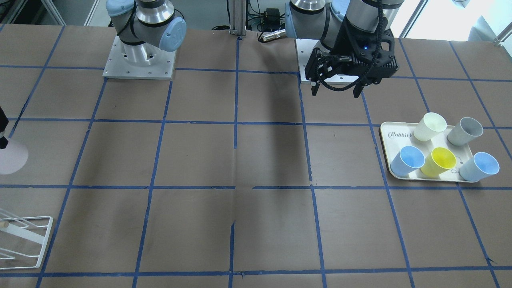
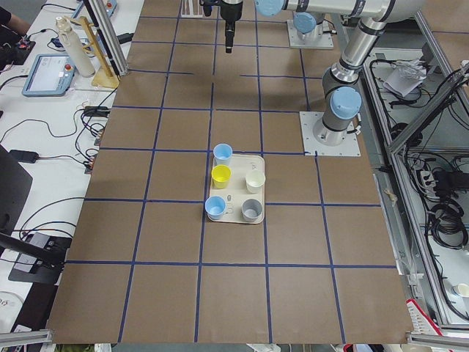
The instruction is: Transfer IKEA cup to right arm and place on rack
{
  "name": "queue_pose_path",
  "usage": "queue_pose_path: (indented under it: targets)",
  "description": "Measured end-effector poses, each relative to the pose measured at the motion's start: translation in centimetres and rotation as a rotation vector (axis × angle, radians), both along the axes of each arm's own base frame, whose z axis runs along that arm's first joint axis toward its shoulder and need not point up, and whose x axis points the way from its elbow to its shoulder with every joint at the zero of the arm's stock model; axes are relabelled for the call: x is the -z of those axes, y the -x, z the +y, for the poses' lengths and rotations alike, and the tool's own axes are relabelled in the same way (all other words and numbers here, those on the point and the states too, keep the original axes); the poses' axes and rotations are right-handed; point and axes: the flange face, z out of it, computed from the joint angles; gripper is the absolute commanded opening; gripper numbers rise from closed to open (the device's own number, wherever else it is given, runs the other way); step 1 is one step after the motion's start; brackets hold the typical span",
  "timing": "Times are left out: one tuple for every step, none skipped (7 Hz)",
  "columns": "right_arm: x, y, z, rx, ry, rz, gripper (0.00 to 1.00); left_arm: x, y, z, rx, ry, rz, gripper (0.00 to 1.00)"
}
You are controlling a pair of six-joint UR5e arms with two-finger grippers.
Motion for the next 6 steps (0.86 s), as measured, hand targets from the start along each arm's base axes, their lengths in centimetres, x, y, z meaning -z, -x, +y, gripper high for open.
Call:
queue_pose_path:
  targets:
    - [0.7, 0.4, -0.5, -0.002, 0.003, 0.001, 0.12, -0.1, -0.8, -0.3, -0.012, -0.007, -0.011, 1.0]
    - [1.3, 0.7, -1.1, -0.005, 0.009, 0.003, 0.12, -0.4, -1.3, -0.4, -0.02, -0.002, -0.016, 1.0]
    - [2.0, 1.1, -1.7, -0.009, 0.021, 0.008, 0.12, -0.7, -1.4, -0.3, -0.023, 0.004, -0.017, 1.0]
    - [2.5, 1.5, -2.2, -0.014, 0.033, 0.013, 0.11, -0.8, -1.5, -0.4, -0.024, 0.006, -0.017, 1.0]
    - [3.1, 2.2, -2.5, -0.019, 0.039, 0.018, 0.12, -0.6, -1.4, -0.5, -0.023, 0.004, -0.016, 1.0]
    - [3.5, 3.0, -2.5, -0.021, 0.041, 0.021, 0.12, -0.5, -1.3, -0.6, -0.02, 0.001, -0.017, 1.0]
